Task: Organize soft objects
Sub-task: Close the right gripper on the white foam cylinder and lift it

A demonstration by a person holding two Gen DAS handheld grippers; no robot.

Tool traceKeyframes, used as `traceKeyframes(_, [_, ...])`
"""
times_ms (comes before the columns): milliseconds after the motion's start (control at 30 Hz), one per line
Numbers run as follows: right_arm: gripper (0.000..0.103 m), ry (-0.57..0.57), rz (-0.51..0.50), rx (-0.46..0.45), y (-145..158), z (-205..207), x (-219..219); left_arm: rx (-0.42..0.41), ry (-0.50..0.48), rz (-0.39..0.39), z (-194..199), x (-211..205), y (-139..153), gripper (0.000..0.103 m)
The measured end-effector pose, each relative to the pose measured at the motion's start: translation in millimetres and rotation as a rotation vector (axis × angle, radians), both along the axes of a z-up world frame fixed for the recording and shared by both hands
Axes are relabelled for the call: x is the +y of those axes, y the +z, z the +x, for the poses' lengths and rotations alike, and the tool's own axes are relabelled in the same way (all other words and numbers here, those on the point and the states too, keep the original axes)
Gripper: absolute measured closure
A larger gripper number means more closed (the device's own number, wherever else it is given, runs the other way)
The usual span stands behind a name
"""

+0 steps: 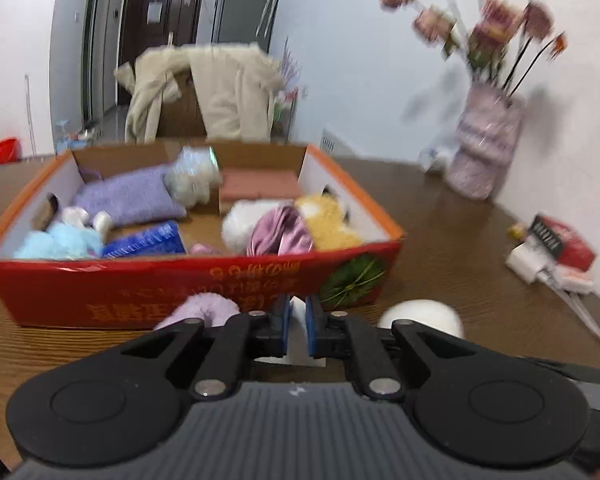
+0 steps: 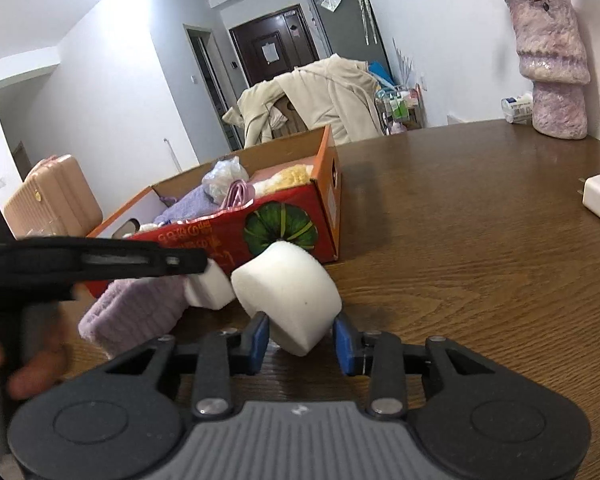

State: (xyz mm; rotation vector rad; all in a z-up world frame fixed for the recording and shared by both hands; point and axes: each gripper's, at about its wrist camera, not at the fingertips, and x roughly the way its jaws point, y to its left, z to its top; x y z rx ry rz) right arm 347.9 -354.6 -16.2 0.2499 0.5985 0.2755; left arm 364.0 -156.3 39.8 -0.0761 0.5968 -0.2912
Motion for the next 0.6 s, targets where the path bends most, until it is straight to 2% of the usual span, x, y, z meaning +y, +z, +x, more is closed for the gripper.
traceKeyframes(200, [0.07,0.006,-0.02,-0.04,4,-5,2,-0.054,0.007,-0.083,-69,40,37,0.094])
traceKeyframes(333, [0.07,0.02,-0.025,-0.055,5,-10,6,-0.087,0.065,-0.119,-106,73,49,0.094])
traceKeyframes(433, [0.07,0.026,-0.024,-0.071,13,-29,14,-0.091,0.108,-0.129,-123,95,51,0.094])
traceKeyframes(600, [0.07,0.097,0.04,-0.072,26,-78,41,-0.075,0.124,-0.164,-130,120,48,0.094])
